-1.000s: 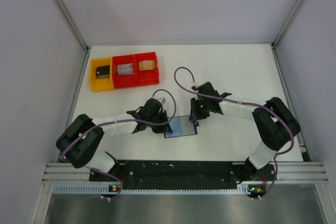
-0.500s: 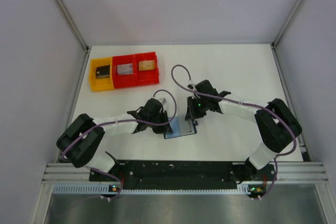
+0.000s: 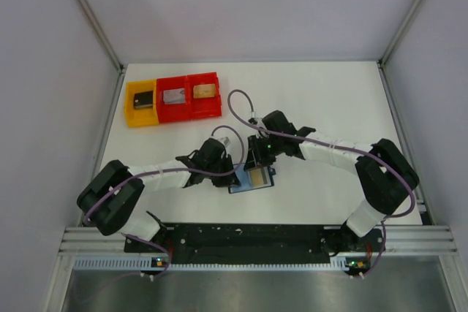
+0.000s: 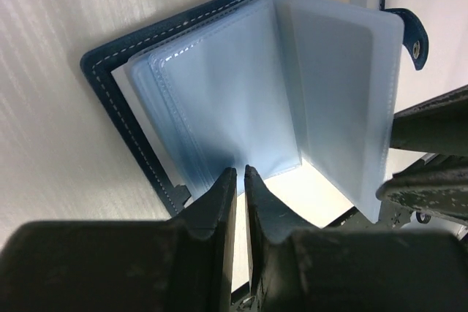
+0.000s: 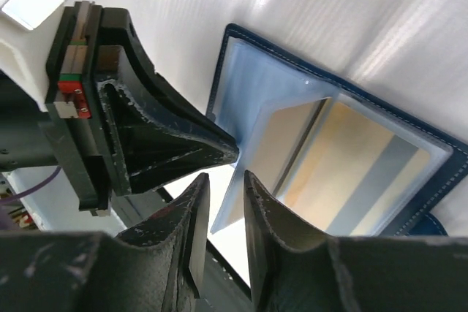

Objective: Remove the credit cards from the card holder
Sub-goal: Remove the credit card from the card holder.

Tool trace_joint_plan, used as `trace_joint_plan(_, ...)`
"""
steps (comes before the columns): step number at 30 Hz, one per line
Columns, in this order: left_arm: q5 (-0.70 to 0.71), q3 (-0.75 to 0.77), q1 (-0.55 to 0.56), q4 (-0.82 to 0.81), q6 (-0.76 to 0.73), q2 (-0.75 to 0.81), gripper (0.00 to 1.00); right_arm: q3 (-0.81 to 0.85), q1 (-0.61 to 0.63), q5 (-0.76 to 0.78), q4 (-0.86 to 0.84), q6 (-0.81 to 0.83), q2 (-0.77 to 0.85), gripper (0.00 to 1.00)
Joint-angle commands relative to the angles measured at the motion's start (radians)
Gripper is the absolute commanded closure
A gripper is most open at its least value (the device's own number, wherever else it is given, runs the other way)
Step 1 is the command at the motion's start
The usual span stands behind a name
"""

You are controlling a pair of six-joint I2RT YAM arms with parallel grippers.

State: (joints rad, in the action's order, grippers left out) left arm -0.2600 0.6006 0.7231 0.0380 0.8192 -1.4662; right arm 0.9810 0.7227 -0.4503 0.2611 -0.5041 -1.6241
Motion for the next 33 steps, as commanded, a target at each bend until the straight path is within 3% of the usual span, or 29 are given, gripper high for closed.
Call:
trace_joint_plan(1, 0.056, -0.045, 0.007, 0.01, 0.023, 0.043, 0.86, 0.048, 0.021, -0.057, -0.045, -0.007, -0.013, 0.73)
trace_joint_plan(3, 0.064, -0.051, 0.007, 0.007, 0.029, 0.058, 0.86, 0.048, 0.024, -0.068, -0.054, -0.008, -0.023, 0.73)
trace_joint_plan(7, 0.076, -0.056, 0.006, 0.011, 0.043, 0.073, 0.86, 0.048, 0.024, -0.125, -0.072, -0.001, -0.034, 0.6)
trace_joint_plan(14, 0.148, -0.067, 0.006, 0.068, 0.075, 0.136, 0.86, 0.012, 0.023, 0.011, -0.074, -0.011, -0.017, 0.62)
trace_joint_plan(21, 0.306, -0.087, 0.006, 0.186, 0.1, 0.322, 0.84, -0.048, -0.005, 0.035, -0.132, -0.031, -0.025, 0.63)
trace_joint_plan(26, 0.214, -0.067, 0.006, 0.105, 0.052, 0.356, 0.84, -0.08, -0.02, 0.005, -0.206, -0.063, -0.036, 0.63)
trace_joint_plan(33, 0.139, -0.029, 0.004, 0.004, 0.041, 0.219, 0.88, -0.177, -0.061, -0.027, -0.368, -0.152, -0.056, 0.64)
